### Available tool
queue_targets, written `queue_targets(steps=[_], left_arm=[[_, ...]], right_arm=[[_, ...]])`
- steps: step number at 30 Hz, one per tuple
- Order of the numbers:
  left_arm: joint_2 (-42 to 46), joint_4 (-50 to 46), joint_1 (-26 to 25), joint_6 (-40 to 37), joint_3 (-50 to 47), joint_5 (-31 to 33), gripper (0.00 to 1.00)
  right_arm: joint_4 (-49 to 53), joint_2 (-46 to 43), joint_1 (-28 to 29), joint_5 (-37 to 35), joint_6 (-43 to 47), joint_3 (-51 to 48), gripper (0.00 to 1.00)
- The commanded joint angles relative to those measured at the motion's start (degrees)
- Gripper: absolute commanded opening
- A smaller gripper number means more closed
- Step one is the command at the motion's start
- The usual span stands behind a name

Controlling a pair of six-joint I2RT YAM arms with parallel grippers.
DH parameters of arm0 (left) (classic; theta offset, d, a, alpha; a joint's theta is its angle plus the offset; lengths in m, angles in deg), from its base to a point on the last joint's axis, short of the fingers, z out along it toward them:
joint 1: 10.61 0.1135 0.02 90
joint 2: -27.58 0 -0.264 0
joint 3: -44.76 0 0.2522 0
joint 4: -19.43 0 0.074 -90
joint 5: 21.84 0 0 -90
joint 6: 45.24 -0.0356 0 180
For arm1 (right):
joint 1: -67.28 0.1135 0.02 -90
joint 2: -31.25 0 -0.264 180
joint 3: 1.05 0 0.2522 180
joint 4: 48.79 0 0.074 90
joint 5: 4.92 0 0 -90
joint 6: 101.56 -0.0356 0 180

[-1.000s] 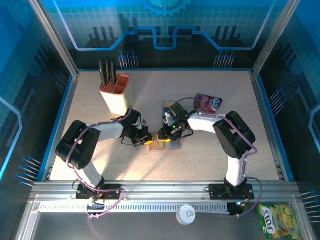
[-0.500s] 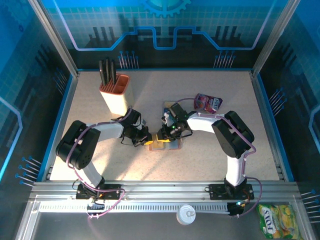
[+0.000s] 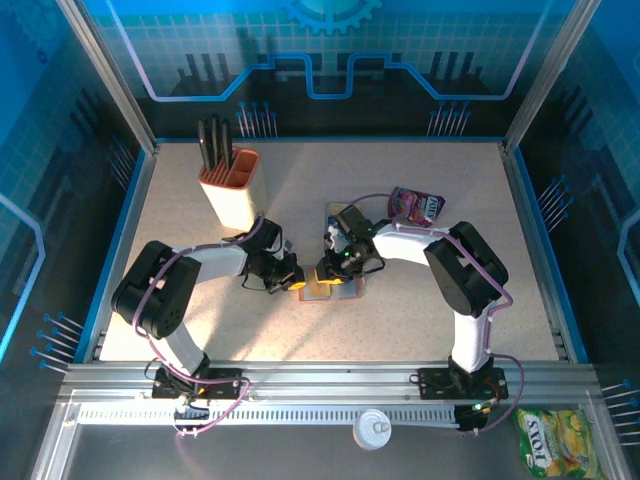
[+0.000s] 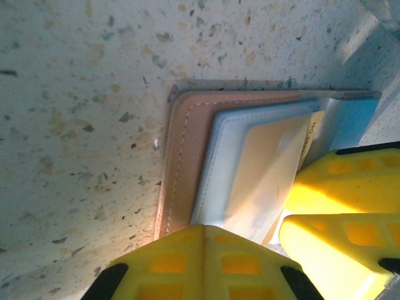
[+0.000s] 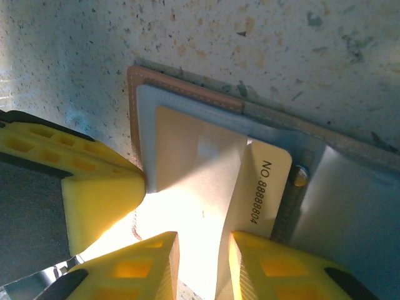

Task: Take the credit cards out of the card holder

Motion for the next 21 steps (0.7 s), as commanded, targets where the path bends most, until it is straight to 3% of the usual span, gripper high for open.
queue_targets(steps=[1,13,21], left_arm=[[-0.3,-2.5,0.2,-1.4,-0.5,1.0,0.00],[3.0,-4.8,0.1,-1.3,2.2,0.3,0.00],[1.5,-5.3,-2.9,-0.6,4.9,1.1,0.00]], right_arm=[[3.4,-1.4,0.8,-2.0,1.2,1.1,0.29],[2.7,-3.6,0.8,-1.3,1.2,0.6,0.30],[1.8,-5.7,0.3,-1.4,0.6,-0.4,0.31]])
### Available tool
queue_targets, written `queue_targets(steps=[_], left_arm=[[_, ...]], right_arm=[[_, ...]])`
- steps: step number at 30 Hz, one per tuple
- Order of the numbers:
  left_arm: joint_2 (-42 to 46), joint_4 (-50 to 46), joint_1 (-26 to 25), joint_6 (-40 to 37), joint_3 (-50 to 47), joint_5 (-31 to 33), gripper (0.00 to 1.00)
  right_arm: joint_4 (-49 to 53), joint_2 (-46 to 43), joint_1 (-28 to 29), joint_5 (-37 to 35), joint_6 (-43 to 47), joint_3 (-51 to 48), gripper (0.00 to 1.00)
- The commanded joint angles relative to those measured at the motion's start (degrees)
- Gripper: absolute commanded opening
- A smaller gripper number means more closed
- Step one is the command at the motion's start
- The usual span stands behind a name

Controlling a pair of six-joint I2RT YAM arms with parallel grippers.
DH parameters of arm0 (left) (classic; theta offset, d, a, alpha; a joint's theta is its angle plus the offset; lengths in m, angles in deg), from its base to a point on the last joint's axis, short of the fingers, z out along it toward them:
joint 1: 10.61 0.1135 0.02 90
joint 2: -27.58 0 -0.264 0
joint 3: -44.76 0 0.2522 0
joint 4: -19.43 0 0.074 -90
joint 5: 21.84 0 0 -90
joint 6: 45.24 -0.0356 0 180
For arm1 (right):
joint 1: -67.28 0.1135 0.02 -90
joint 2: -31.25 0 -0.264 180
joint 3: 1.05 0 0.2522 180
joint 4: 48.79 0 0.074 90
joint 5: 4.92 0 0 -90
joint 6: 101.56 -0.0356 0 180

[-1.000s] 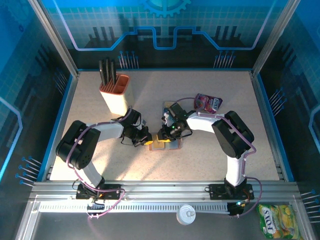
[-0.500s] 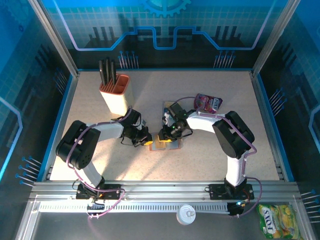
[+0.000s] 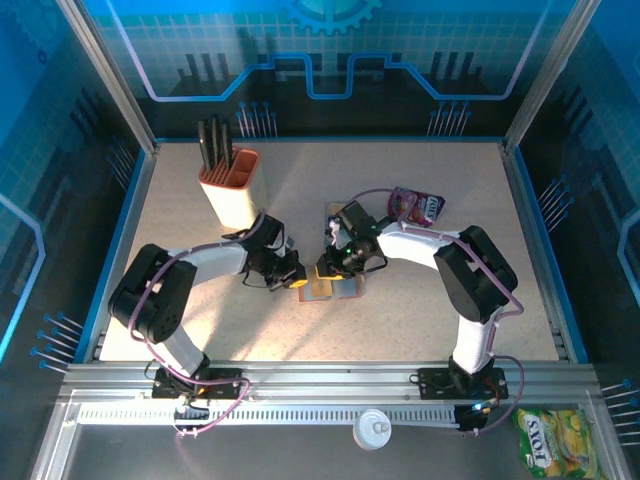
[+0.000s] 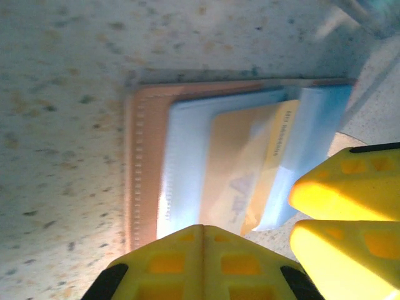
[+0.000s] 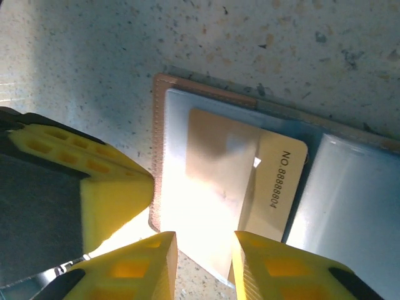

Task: Take the credit cards out of the card holder

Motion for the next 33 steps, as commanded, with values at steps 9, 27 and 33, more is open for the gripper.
queue_targets(steps=[9,27,33], left_arm=[[-3.8,-1.6,-2.5,-0.7,2.7,1.3,0.00],[-4.5,-3.4,-2.4,-1.7,2.5,3.3,0.00],[-4.7,-3.8,-2.4,-2.1,2.6,3.7,0.00]], right_arm=[[2.5,-1.8,-0.4,-1.9,1.2,-0.5,0.33],[2.9,1.0,-0.6,-1.8,1.6,-0.9,0.37],[3.7,2.0,-0.6,-2.3,2.2,-0.6,0.39]])
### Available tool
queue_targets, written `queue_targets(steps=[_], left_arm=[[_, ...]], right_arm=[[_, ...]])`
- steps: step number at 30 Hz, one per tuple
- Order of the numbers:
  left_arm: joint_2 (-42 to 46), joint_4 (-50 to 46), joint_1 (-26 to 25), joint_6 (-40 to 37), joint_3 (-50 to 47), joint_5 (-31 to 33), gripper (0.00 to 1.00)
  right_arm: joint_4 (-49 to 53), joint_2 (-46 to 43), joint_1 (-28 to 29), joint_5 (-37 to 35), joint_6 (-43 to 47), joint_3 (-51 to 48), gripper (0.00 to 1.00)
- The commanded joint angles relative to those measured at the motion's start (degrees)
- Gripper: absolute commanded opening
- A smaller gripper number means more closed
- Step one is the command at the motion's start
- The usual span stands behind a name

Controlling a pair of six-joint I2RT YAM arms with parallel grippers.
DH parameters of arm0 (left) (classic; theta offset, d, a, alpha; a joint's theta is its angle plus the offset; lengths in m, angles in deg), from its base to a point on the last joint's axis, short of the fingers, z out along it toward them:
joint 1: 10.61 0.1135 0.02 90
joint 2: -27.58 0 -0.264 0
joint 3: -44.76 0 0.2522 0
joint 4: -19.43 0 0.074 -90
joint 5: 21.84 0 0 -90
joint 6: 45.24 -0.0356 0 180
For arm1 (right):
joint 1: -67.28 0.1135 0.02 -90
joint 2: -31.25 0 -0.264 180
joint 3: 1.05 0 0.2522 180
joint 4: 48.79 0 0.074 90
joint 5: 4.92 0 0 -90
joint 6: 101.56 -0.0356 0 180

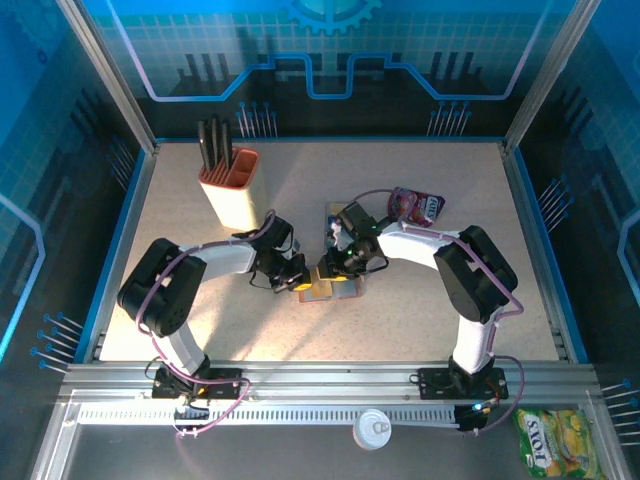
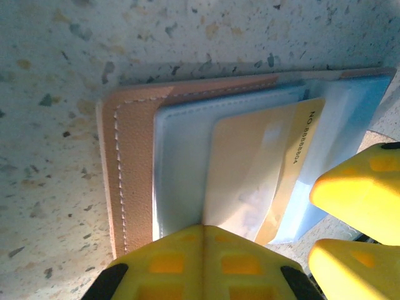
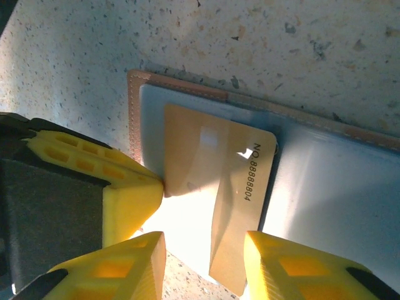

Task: Take the credit cards out of the card holder

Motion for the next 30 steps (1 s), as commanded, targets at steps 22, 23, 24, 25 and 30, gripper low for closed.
queue_targets(steps=[22,23,24,25,30], left_arm=[[-1.5,-2.5,-0.2,-1.7,0.8,1.3,0.00],[-1.5,-2.6,-0.1,-1.8,0.9,1.3,0.00],[-1.5,-2.7,-0.2,-1.8,0.9,1.3,0.00],[-1.4,-2.7,-0.2,-1.8,0.8,1.4,0.00],[-1.3,-2.7,-0.1,-1.9,0.7,1.4,0.00]], right_arm=[[-1.6,1.1,-0.5,4.4,-1.1,-0.6,0.33],[-1.7,1.0,-0.5,4.3,-1.2,-0.7,0.32],[-1.8,0.9,-0.5,4.3,-1.3,-0.8,0.31],[-2.0,0.8,-0.5,4.3,-1.3,-0.9,0.30],[-2.1,0.6,-0.4,4.3,-1.3,-1.1,0.24]])
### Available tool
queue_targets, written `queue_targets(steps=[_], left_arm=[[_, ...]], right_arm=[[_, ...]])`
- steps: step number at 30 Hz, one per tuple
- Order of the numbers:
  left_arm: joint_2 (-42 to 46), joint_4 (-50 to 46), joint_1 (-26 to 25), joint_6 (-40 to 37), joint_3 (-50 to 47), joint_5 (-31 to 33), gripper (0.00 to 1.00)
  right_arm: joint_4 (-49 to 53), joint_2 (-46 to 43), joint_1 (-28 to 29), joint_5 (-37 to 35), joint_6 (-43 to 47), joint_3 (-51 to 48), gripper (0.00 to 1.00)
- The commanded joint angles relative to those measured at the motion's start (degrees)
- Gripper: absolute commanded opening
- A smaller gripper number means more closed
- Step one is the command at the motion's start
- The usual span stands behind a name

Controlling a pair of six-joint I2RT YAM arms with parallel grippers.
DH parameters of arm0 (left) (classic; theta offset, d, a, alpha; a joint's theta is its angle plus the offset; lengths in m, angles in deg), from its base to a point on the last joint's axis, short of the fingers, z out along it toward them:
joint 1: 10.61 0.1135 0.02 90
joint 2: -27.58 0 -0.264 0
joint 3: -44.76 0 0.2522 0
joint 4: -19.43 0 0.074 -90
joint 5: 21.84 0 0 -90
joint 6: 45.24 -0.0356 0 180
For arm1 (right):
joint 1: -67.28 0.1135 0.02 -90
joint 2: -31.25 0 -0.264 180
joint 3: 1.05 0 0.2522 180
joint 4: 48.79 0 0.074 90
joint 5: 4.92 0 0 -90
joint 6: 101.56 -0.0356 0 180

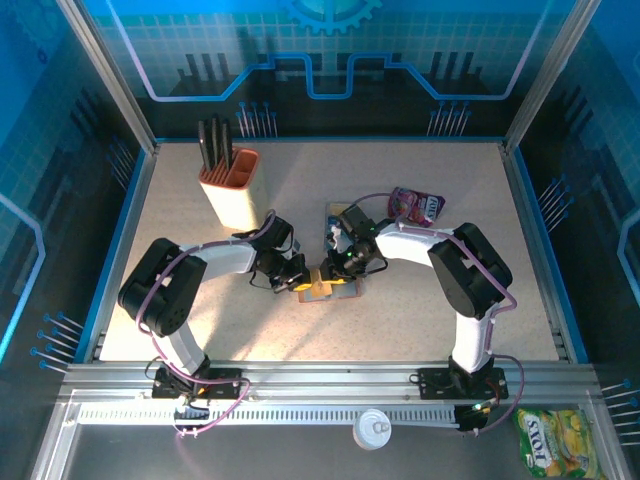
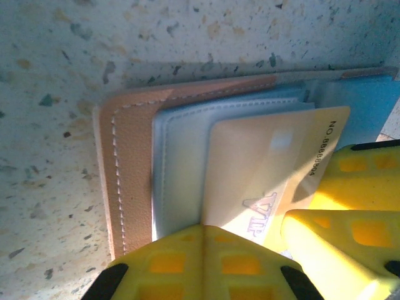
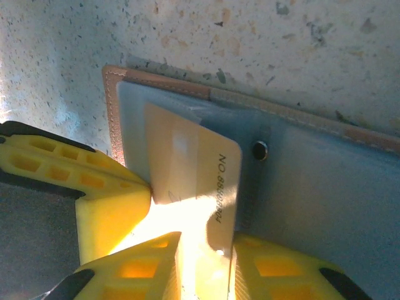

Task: Take the credit cards out of the card holder

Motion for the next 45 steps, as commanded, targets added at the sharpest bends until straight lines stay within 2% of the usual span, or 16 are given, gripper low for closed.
queue_targets(steps=[1,10,25,37,45], left_arm=[[-1.2,-2.7,-0.1,-1.8,0.7,1.4,0.00],[-0.9,-3.1,-0.2,-2.0,0.8,1.6,0.00],[-0.2,-3.9,-0.1,-2.3,1.3,1.8,0.00],[0.4,-4.7,0.1,-3.0,3.4,1.3,0.00],[0.7,-5.9,0.3,-3.4,5.0,1.1,0.00]], right_arm=[[-0.6,-1.6,-0.3,2.1,-0.2,-0.8,0.23],[-0.4,-3.3,-1.0,0.7,0.2,-2.3,0.13],[4.5,-6.6,-2.5,-2.1,2.9,-2.8,0.11],[7.2,-9.1,-2.7,-2.6,4.2,-0.7,0.04],[12.6,-11.1,-4.0,-4.6,8.5,3.1,0.00]])
